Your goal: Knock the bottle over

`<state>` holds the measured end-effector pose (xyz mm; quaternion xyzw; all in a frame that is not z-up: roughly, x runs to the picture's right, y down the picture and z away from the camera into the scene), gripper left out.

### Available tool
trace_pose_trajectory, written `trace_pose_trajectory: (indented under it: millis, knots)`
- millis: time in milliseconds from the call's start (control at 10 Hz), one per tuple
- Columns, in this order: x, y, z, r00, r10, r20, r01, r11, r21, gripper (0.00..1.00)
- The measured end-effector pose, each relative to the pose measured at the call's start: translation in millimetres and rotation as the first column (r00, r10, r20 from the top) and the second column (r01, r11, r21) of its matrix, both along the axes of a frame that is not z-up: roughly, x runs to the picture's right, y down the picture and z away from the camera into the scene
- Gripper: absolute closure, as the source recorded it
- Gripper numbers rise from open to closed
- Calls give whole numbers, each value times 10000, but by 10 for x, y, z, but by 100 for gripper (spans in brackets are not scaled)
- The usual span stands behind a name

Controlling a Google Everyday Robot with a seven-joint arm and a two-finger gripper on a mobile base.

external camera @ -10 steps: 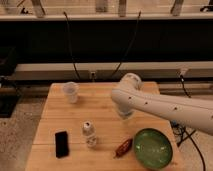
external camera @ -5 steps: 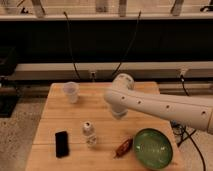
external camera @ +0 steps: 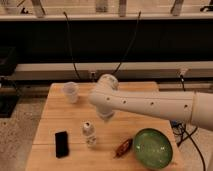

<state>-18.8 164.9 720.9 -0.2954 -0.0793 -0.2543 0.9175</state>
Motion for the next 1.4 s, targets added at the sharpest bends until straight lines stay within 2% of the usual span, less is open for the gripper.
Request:
trace_pose_trajectory:
  millis: [600,1400]
  knots:
    - [-563,125,-133,9935,-774,828,786,9969,-104,96]
    - [-811,251,-212,9849,-1044,1382,1059,9944,-35,96]
